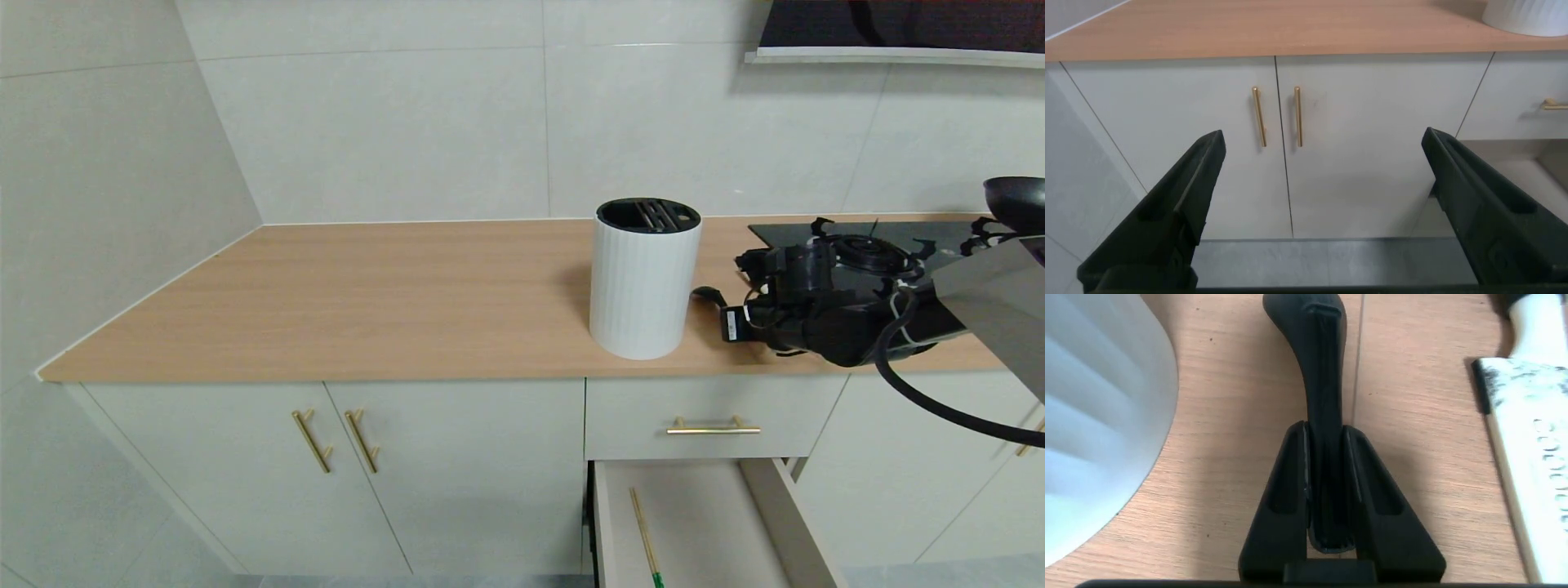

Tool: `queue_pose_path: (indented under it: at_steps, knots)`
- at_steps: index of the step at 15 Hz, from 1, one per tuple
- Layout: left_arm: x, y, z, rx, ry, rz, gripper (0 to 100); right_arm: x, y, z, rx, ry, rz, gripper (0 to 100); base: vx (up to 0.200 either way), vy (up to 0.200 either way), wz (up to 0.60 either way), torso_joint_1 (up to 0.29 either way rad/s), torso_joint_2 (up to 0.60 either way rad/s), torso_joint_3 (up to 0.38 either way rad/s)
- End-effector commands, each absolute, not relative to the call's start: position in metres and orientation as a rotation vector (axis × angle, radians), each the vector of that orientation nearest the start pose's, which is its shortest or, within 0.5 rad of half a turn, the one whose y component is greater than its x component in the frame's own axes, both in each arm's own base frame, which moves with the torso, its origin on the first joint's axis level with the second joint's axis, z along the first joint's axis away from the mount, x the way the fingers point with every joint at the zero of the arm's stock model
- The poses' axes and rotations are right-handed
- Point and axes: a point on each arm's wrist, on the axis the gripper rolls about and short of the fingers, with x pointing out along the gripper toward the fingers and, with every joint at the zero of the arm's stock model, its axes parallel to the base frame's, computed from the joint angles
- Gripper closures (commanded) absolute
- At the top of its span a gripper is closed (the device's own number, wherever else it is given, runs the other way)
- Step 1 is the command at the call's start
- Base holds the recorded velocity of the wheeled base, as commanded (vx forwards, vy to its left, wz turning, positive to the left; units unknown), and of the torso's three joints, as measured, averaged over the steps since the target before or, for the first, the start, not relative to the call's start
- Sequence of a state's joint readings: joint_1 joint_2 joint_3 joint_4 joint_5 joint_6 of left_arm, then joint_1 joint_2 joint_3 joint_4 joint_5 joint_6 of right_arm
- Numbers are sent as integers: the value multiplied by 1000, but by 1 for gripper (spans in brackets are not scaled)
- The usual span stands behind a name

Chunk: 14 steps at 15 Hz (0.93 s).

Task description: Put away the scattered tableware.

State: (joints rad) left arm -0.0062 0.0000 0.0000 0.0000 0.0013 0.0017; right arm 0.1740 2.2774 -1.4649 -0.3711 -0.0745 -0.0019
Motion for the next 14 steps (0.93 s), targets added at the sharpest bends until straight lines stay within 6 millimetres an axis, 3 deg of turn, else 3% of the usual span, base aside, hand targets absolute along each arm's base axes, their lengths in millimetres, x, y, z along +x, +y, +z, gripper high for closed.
queue_pose_path:
  at_steps: [1,6,8,14]
  knots:
    - [-23,0,75,2,0,-5,0,453,78,117,-56,421,91,100,0,0,0,0,0,0]
    - [-23,0,75,2,0,-5,0,408,74,158,13,395,47,100,0,0,0,0,0,0]
    - [-23,0,75,2,0,-5,0,378,68,170,36,403,40,100,0,0,0,0,0,0]
    - [-23,0,75,2,0,-5,0,308,67,172,29,461,71,100,0,0,0,0,0,0]
